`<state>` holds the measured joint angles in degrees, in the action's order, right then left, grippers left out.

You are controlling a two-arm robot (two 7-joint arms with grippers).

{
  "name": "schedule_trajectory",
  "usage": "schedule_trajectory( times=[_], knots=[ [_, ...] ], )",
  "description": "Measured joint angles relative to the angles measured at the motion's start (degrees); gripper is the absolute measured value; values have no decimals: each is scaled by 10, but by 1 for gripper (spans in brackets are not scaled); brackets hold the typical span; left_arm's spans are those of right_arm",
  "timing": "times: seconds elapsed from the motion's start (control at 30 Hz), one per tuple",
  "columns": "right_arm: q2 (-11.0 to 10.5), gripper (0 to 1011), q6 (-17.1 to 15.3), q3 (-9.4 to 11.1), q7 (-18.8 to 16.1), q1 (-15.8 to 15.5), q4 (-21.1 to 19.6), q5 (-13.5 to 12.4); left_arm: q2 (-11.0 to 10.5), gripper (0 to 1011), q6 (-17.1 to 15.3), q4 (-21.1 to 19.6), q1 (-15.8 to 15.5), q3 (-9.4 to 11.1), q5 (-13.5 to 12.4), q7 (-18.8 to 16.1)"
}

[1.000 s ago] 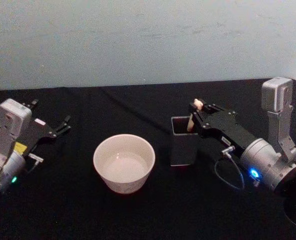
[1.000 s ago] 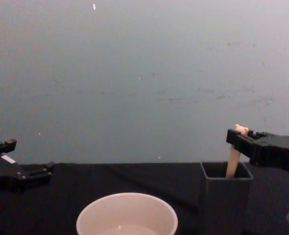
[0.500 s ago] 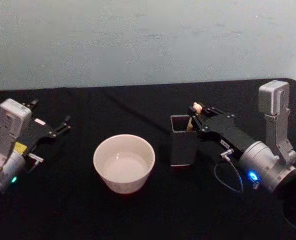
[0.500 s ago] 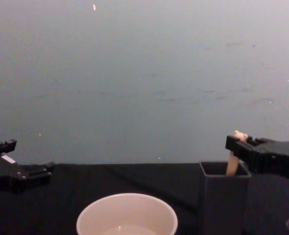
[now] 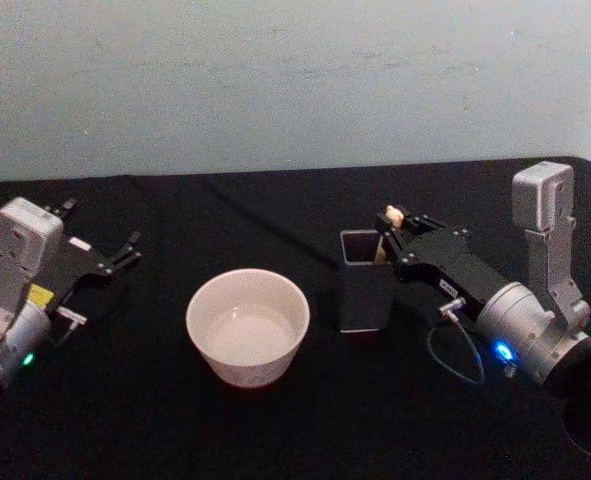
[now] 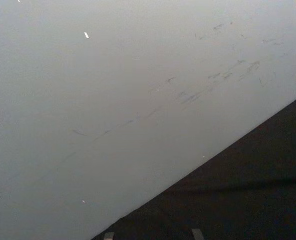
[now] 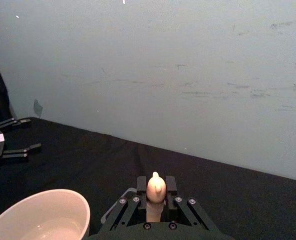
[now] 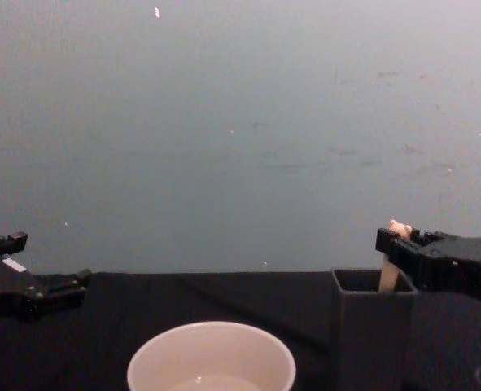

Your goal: Pick up the stirring spoon with one hand, stir inside the cup, then place it back in its original position.

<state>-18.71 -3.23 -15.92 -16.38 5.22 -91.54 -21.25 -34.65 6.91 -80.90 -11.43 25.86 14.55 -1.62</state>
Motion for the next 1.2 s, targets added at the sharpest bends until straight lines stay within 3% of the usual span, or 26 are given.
schedule_trajectory(
  times=[0.33,0.57,0.67,0.87,1.2],
  knots=[
    [0,215,0,0,0,0,-1,-1,0,1001,0,0,0,0,0,0],
    [0,449,0,0,0,0,-1,-1,0,1001,0,0,0,0,0,0],
    [0,504,0,0,0,0,-1,-1,0,1001,0,0,0,0,0,0],
    [0,736,0,0,0,0,-1,-2,0,1001,0,0,0,0,0,0],
    [0,978,0,0,0,0,-1,-2,0,1001,0,0,0,0,0,0]
  ],
)
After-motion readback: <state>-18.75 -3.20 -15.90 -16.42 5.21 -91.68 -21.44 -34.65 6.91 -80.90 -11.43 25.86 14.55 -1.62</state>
